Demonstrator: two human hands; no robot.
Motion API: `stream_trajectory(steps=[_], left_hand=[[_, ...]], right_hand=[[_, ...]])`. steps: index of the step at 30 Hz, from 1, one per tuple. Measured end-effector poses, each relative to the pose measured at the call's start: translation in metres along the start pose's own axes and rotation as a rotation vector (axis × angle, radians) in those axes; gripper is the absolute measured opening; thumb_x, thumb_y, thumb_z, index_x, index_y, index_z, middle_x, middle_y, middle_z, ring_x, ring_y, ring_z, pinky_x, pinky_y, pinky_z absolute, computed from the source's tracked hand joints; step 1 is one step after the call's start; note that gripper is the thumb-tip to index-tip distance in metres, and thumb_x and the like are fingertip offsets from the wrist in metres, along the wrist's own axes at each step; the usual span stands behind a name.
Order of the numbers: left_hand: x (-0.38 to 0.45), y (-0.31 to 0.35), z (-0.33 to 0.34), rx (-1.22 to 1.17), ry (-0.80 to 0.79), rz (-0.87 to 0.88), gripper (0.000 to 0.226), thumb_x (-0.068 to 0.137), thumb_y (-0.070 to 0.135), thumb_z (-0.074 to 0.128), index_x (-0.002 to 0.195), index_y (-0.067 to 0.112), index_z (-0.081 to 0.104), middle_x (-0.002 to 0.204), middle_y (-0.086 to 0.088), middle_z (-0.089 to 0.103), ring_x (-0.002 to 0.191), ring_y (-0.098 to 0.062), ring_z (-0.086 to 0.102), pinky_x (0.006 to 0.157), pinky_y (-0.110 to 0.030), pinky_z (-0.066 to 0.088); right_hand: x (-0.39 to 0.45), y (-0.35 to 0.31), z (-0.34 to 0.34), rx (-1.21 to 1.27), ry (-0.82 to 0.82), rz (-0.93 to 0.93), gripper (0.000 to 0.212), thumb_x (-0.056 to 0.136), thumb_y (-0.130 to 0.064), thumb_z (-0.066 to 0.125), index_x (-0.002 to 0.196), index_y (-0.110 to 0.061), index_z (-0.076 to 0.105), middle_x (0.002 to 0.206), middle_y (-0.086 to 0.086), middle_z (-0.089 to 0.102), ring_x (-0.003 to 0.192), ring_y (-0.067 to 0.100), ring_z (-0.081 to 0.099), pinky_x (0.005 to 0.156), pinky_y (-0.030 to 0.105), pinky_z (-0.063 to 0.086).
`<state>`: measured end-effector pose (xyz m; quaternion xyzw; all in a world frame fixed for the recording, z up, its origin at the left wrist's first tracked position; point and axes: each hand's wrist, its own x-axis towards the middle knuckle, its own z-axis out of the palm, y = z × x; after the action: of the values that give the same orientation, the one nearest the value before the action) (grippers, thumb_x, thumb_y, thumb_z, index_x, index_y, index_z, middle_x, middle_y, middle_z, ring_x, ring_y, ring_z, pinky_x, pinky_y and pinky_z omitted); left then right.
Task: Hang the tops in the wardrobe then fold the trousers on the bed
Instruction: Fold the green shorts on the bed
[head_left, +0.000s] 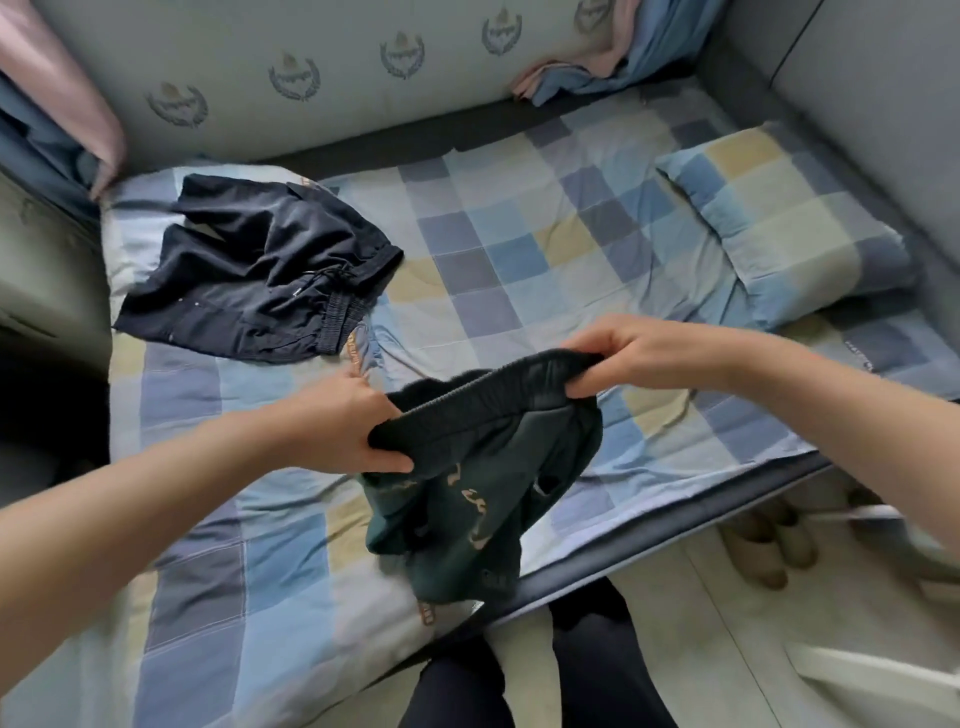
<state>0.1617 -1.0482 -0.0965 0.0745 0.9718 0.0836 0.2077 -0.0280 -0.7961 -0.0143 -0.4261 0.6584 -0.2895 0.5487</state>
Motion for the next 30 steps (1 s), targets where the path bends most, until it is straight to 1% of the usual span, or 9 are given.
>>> stream_trajectory(steps=[4,7,11,15,18,20,22,26,30], left_hand=[[0.024,0.015,-0.007,0.063,-0.249,-0.228,0.037,0.083,0.060,0.062,0.095,0.026,0.068,0.080,0.006,0.061,0.087,-0.020,0.059,0.081,-0.027,0.046],[0.037,0.017,-0.015,0.208,-0.320,-0.349,0.040,0.090,0.061,0.051,0.107,0.027,0.065,0.091,0.008,0.064,0.092,-0.017,0.060,0.098,-0.029,0.036],[0.065,0.032,-0.037,0.412,-0.165,-0.393,0.044,0.098,0.060,0.032,0.116,0.035,0.063,0.099,0.012,0.071,0.100,-0.011,0.065,0.106,-0.032,0.028],[0.083,0.053,-0.048,0.411,0.066,-0.344,0.057,0.098,0.059,0.016,0.128,0.036,0.059,0.095,0.007,0.076,0.096,-0.010,0.069,0.117,-0.038,0.019],[0.086,0.062,-0.050,0.372,0.416,-0.145,0.067,0.102,0.053,0.009,0.087,0.023,0.067,0.064,0.005,0.068,0.067,-0.016,0.070,0.107,-0.042,0.039],[0.088,0.071,-0.057,0.402,0.551,-0.054,0.051,0.103,0.042,0.028,0.073,0.018,0.061,0.063,0.004,0.061,0.063,-0.022,0.065,0.097,-0.040,0.046],[0.090,0.081,-0.065,0.381,0.627,-0.003,0.040,0.101,0.033,0.043,0.071,0.013,0.061,0.068,0.000,0.057,0.066,-0.026,0.058,0.082,-0.037,0.050],[0.088,0.084,-0.069,0.381,0.626,-0.008,0.033,0.097,0.028,0.051,0.071,0.012,0.061,0.073,-0.004,0.053,0.067,-0.026,0.051,0.064,-0.038,0.048],[0.085,0.083,-0.062,0.443,0.490,-0.160,0.024,0.087,0.019,0.070,0.065,0.011,0.061,0.075,-0.007,0.053,0.052,-0.029,0.053,0.046,-0.036,0.046]], right_hand=[[-0.040,0.021,-0.062,-0.043,-0.035,0.032,0.020,0.078,-0.006,0.058,0.091,-0.006,0.073,0.092,0.010,0.073,0.090,0.019,0.066,0.085,0.022,0.049],[-0.065,0.045,-0.106,-0.202,-0.040,0.117,0.016,0.076,-0.013,0.059,0.079,-0.009,0.073,0.075,-0.001,0.067,0.074,0.010,0.061,0.075,0.023,0.046],[-0.086,0.085,-0.154,-0.805,0.132,0.128,0.020,0.090,-0.038,0.059,0.072,-0.029,0.062,0.068,-0.006,0.062,0.066,0.013,0.058,0.068,0.040,0.051],[-0.098,0.106,-0.187,-1.178,0.293,0.048,0.032,0.090,-0.053,0.052,0.088,-0.021,0.052,0.068,-0.004,0.054,0.064,0.021,0.053,0.055,0.034,0.043],[-0.104,0.120,-0.206,-1.277,0.455,-0.032,0.037,0.090,-0.049,0.055,0.114,-0.022,0.046,0.062,-0.003,0.047,0.057,0.025,0.049,0.050,0.032,0.039],[-0.107,0.127,-0.214,-1.300,0.585,-0.055,0.049,0.088,-0.044,0.061,0.124,-0.017,0.044,0.056,-0.003,0.044,0.052,0.028,0.050,0.046,0.029,0.031],[-0.111,0.132,-0.221,-1.308,0.677,-0.148,0.043,0.087,-0.037,0.067,0.119,-0.012,0.051,0.058,0.004,0.055,0.051,0.031,0.056,0.047,0.029,0.035],[-0.113,0.144,-0.228,-1.353,0.558,-0.376,0.011,0.089,-0.021,0.063,0.096,-0.014,0.058,0.072,0.002,0.066,0.064,0.027,0.063,0.069,0.040,0.050],[-0.118,0.145,-0.224,-1.357,0.348,-0.473,0.016,0.096,-0.028,0.049,0.088,-0.016,0.058,0.077,-0.003,0.065,0.071,0.022,0.060,0.081,0.034,0.047]])
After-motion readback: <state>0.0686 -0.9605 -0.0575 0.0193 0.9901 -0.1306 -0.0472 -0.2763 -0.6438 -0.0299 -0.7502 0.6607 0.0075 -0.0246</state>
